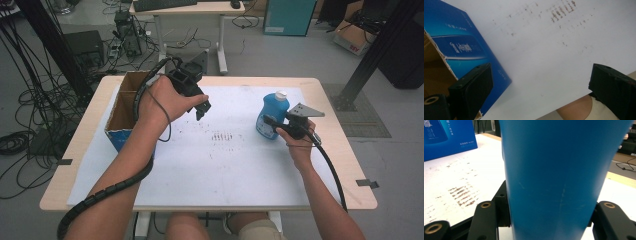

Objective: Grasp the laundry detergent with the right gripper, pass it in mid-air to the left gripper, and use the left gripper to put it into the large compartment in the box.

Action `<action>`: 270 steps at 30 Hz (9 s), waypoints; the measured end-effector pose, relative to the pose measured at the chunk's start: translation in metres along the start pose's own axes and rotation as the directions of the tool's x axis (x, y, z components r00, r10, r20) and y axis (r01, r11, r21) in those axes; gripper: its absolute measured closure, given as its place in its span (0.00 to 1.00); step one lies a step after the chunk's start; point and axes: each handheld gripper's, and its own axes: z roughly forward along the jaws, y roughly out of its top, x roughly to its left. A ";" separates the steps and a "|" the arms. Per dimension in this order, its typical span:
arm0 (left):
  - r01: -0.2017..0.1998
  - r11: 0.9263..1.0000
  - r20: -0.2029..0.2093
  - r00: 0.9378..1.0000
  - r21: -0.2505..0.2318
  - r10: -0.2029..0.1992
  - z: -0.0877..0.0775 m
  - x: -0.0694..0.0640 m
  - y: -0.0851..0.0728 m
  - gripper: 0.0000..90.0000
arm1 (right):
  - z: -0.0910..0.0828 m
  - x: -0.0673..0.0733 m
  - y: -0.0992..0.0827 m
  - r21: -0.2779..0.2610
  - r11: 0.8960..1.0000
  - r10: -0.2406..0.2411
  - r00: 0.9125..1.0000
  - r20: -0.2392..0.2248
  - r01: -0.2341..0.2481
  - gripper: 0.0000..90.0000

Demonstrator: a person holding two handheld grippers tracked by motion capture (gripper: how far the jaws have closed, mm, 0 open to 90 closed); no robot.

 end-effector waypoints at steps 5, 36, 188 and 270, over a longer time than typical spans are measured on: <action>-0.004 1.000 0.000 1.000 0.003 0.004 -0.001 0.001 0.000 0.06 | 0.000 0.000 0.000 0.000 1.000 -0.001 1.000 0.000 0.001 0.50; -0.008 1.000 -0.007 1.000 -0.004 0.008 -0.006 0.000 -0.002 0.06 | 0.000 0.000 0.000 0.002 1.000 -0.006 1.000 0.003 0.006 0.50; -0.615 0.789 0.152 0.780 0.004 0.607 -0.060 0.009 0.025 0.05 | 0.087 0.173 0.142 -0.015 0.979 -0.151 0.677 -0.720 0.203 0.50; -0.603 0.798 0.174 0.788 0.018 0.591 -0.041 0.004 0.016 0.06 | 0.088 0.175 0.163 -0.077 0.964 -0.226 0.636 -0.738 0.253 0.49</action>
